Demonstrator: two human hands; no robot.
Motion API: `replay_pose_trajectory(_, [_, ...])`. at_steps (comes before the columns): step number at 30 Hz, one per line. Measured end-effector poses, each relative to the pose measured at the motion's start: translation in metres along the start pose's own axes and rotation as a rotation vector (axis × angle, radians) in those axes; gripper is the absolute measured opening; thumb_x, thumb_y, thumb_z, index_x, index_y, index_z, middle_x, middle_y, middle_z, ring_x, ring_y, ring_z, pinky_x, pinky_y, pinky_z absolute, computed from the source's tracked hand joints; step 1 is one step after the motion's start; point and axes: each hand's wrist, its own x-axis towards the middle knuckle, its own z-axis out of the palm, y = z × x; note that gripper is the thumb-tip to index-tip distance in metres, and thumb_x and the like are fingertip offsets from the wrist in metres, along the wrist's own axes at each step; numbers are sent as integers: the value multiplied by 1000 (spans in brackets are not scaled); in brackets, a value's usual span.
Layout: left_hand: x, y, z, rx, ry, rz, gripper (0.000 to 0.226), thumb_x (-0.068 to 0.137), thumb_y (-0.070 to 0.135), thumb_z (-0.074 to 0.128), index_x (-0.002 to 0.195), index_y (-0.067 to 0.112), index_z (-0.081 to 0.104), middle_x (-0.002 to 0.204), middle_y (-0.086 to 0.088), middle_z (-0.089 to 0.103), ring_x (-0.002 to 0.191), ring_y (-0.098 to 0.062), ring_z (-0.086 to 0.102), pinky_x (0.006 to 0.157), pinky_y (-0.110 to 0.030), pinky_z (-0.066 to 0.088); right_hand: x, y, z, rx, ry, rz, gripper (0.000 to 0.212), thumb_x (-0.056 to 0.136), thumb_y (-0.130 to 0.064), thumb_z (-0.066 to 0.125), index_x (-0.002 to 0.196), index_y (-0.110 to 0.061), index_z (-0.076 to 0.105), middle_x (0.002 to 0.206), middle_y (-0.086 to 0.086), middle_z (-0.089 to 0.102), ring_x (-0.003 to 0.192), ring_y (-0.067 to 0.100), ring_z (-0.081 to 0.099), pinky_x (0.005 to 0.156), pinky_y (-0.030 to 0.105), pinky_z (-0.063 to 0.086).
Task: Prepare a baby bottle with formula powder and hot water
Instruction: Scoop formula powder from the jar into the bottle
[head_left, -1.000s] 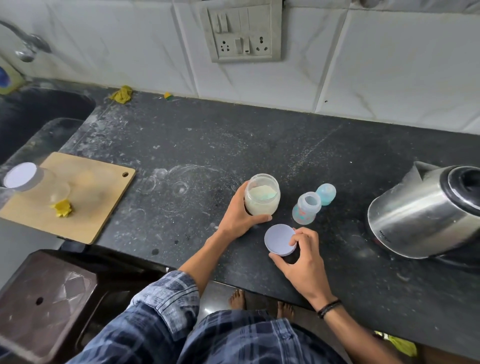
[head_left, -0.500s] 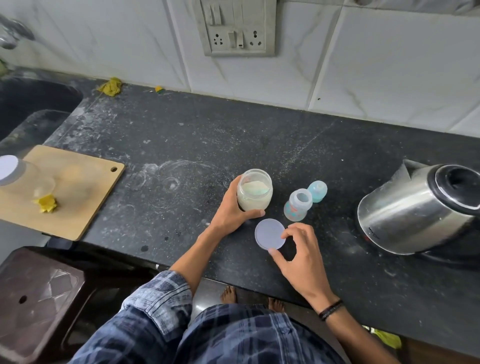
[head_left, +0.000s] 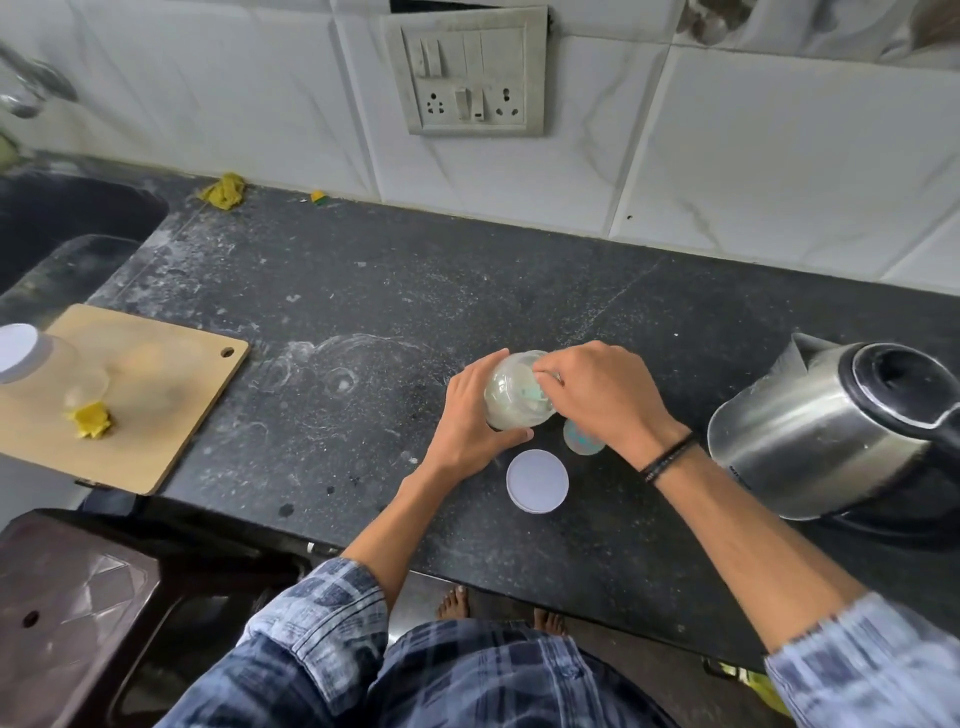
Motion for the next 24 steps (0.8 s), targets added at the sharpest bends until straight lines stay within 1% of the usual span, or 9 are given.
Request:
replay_pose_trajectory(3, [-2,0,0,27,10,-3,102,65,28,93,151,28,37,143,20,38,127,-3,31,110,-26,25,7,-5,7,-44,-83,-81,28,103,-22,48,91,-14,73,88,3,63,87,30,62,64,37,38])
replay_pose_trajectory(5, [-4,-2,-1,40,11,-10,103,65,29,93,151,27,37,144,20,36,127,-2,29,109,-25,24,10,-2,14,-26,-139,-135,28,102,-16,48,86,-8,71,85,1,52,89,28,58,66,39,41])
replay_pose_trajectory(6, [-5,-3,-1,43,10,-14,104,65,30,93,152,26,37,146,19,37,129,-3,28,109,-26,24,12,0,18,-31,-166,-155,28,101,-14,49,84,-7,70,85,2,53,90,28,57,69,42,45])
replay_pose_trajectory(9, [-7,-6,-1,42,1,-30,104,66,31,93,153,26,37,151,12,39,134,-13,30,110,-30,27,18,3,24,-64,-257,-187,23,95,-8,52,84,-9,72,93,5,68,92,26,60,77,46,52])
replay_pose_trajectory(11, [-8,-7,-2,49,6,-20,103,66,31,93,153,25,38,151,9,39,134,-15,30,110,-32,28,21,0,23,-113,-367,-191,20,88,-2,53,78,-12,67,88,7,69,86,28,64,71,43,53])
replay_pose_trajectory(13, [-9,-5,-2,54,7,-7,103,66,30,93,153,24,38,150,8,40,134,-15,30,109,-30,27,21,-4,19,-195,-467,-189,22,88,4,54,76,-14,60,86,9,67,76,27,61,64,38,46])
replay_pose_trajectory(15, [-8,-3,-3,55,4,8,102,66,28,93,152,23,40,149,7,41,135,-15,29,109,-28,26,22,-7,16,-243,-515,-178,23,89,7,56,81,-14,60,94,12,67,77,29,59,64,36,41])
replay_pose_trajectory(19, [-8,-2,-2,58,5,29,100,66,27,93,151,22,41,147,7,42,134,-12,28,110,-27,25,24,-11,16,-292,-550,-161,16,95,2,59,106,-5,68,113,14,69,100,34,69,70,34,42])
replay_pose_trajectory(24, [-9,-1,-2,43,16,12,100,64,26,94,150,21,43,147,8,43,135,-12,29,107,-22,25,23,-13,15,-265,-573,-125,17,96,-1,60,112,-4,67,117,14,68,103,33,68,71,33,41])
